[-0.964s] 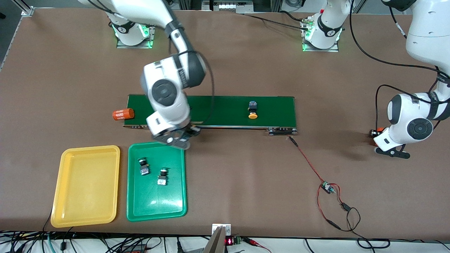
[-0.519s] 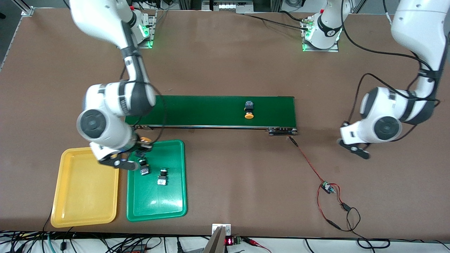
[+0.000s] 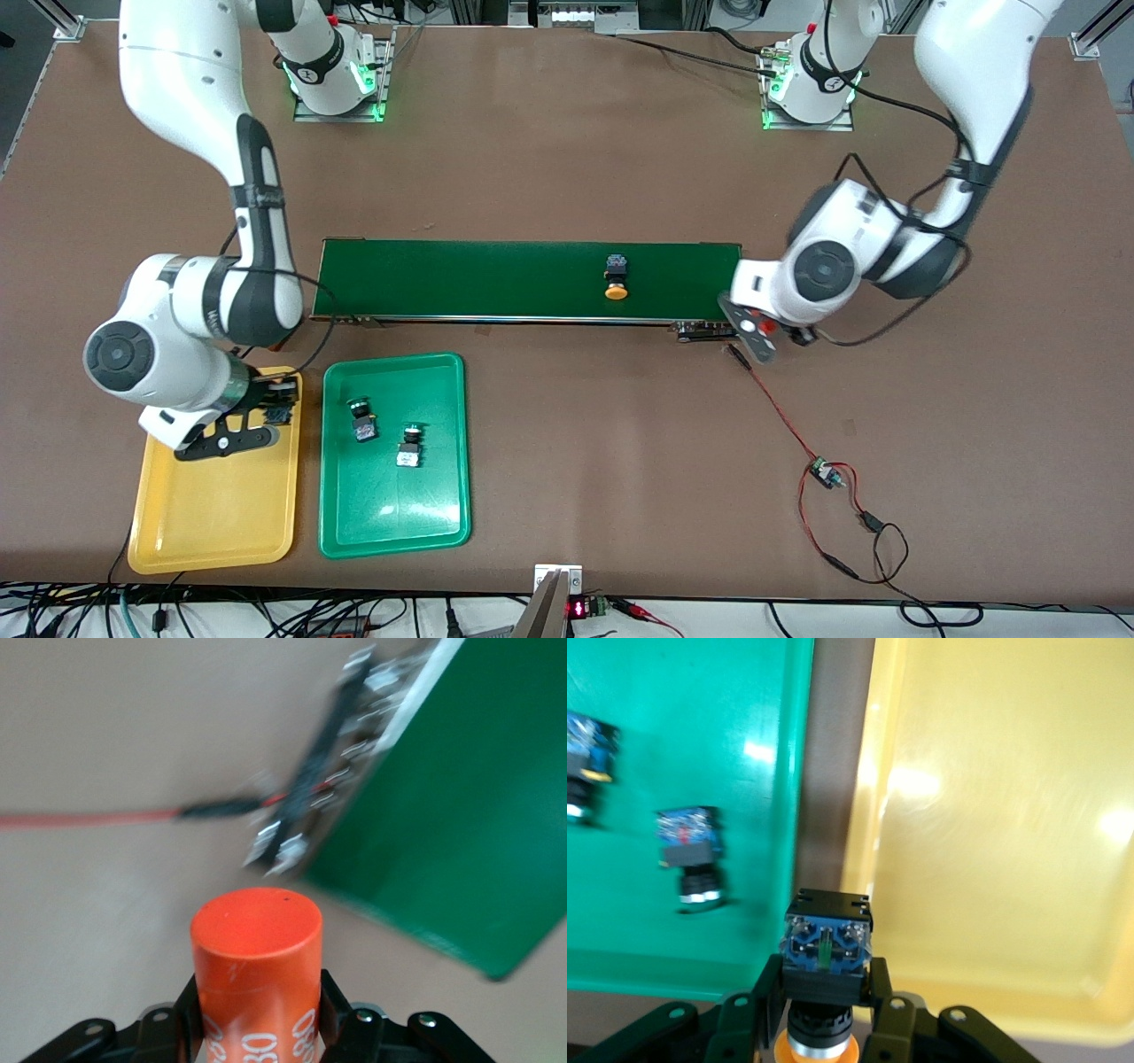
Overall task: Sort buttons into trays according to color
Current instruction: 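Lower the yellow button into the yellow tray while the left gripper places the battery, then release the yellow button in the tray while the left gripper releases the battery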
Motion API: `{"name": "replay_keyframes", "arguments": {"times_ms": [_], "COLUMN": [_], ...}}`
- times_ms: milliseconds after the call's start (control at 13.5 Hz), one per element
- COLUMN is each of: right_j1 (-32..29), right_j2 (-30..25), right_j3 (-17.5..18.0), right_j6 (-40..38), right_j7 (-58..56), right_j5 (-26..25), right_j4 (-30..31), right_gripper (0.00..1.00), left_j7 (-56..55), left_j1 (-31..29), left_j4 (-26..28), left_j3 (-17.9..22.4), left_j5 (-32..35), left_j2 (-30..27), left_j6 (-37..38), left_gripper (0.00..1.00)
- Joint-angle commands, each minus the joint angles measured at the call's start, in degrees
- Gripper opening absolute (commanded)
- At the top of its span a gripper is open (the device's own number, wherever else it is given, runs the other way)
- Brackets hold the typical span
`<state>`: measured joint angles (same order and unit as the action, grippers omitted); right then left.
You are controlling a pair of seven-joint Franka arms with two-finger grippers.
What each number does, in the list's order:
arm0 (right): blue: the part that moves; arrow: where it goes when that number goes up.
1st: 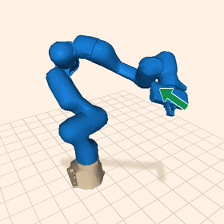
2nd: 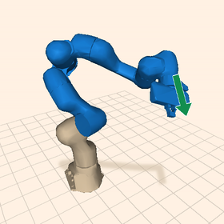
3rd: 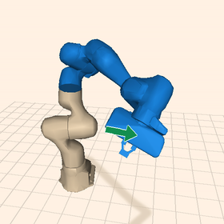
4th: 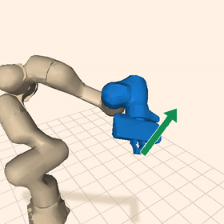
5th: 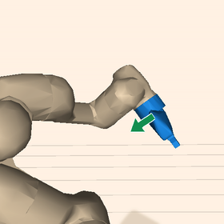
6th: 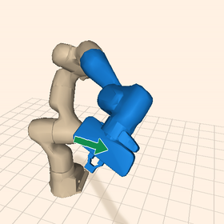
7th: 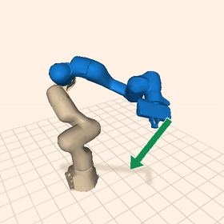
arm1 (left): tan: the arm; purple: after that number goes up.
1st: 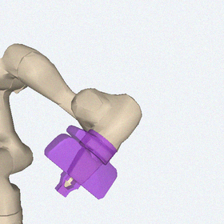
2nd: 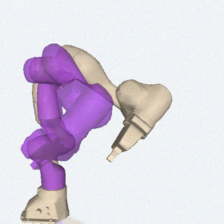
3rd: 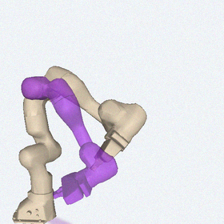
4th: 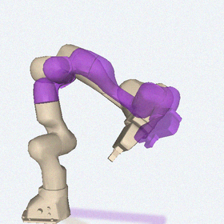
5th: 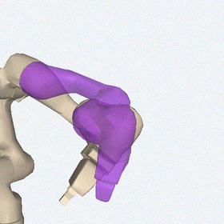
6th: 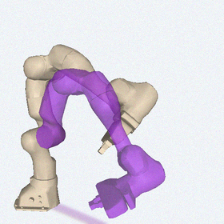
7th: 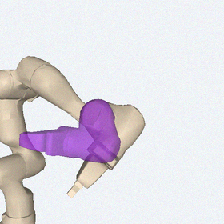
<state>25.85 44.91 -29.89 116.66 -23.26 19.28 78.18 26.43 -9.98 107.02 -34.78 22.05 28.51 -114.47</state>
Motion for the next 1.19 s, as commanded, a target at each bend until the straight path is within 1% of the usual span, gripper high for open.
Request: {"name": "replay_keyframes", "arguments": {"times_ms": [0, 148, 297, 371, 445, 593, 667, 741, 815, 890, 964, 1038, 1112], "right_j1": [-4.0, -4.9, -5.8, -6.4, -7.9, -12.4, -14.1, -15.6, -16.7, -17.0, -16.8, -16.6, -15.8], "right_j2": [2.1, 3.6, 4.7, 4.9, 4.9, 5.5, 5.7, 6.2, 6.2, 6.2, 6.0, 5.5, 5.1], "right_j3": [1.9, 1.9, 2.0, 2.9, 4.5, 9.5, 11.3, 12.6, 13.7, 14.1, 14.3, 14.3, 14.3], "right_j6": [1.4, 4.3, 5.4, 6.1, 7.3, 9.3, 10.2, 11.6, 11.9, 11.8, 11.8, 11.3, 11.2], "right_j7": [-13.4, -21.2, -28.1, -30.4, -33.0, -43.0, -47.6, -51.1, -51.8, -51.7, -50.1, -48.2, -47.6], "right_j5": [3.0, 3.1, 3.2, 3.2, 3.1, 3.0, 3.0, 3.1, 3.1, 3.1, 3.1, 3.0, 3.0], "right_j4": [-1.2, -1.0, -1.0, -1.0, -0.9, -1.0, -1.1, -1.2, -1.2, -1.2, -1.3, -1.3, -1.3], "right_gripper": [0.00, 0.00, 0.00, 0.00, 0.00, 0.00, 0.00, 0.00, 0.00, 0.02, 0.65, 1.00, 1.00], "left_j7": [2.0, 2.2, 4.0, 5.7, 7.8, 9.9, 10.4, 10.4, 10.5, 10.7, 11.1, 11.3, 11.4], "left_j1": [0.3, 0.3, 0.3, 0.4, 0.5, 0.7, 0.7, 0.7, 0.7, 0.7, 0.6, 0.6, 0.6], "left_j4": [3.2, 6.3, 6.5, 6.5, 6.5, 6.5, 6.5, 6.5, 6.5, 6.5, 6.5, 6.4, 6.1], "left_j3": [-3.4, -4.4, -5.9, -6.0, -6.1, -6.3, -6.3, -6.3, -6.3, -6.3, -6.3, -6.3, -6.3], "left_j5": [0.4, 0.5, 0.8, 0.8, 0.8, 0.8, 1.0, 1.0, 0.9, 1.0, 1.0, 1.1, 1.1], "left_j2": [1.2, 1.2, 1.2, 1.2, 1.1, 1.2, 1.3, 1.3, 1.4, 1.3, 1.1, 0.9, 0.7], "left_j6": [-3.1, -7.2, -7.3, -7.3, -7.3, -7.3, -7.4, -7.5, -7.5, -7.6, -7.6, -7.6, -7.5], "left_gripper": [0.11, 0.11, 0.10, 0.10, 0.10, 0.11, 0.15, 0.24, 0.84, 1.00, 1.00, 1.00, 1.00]}}
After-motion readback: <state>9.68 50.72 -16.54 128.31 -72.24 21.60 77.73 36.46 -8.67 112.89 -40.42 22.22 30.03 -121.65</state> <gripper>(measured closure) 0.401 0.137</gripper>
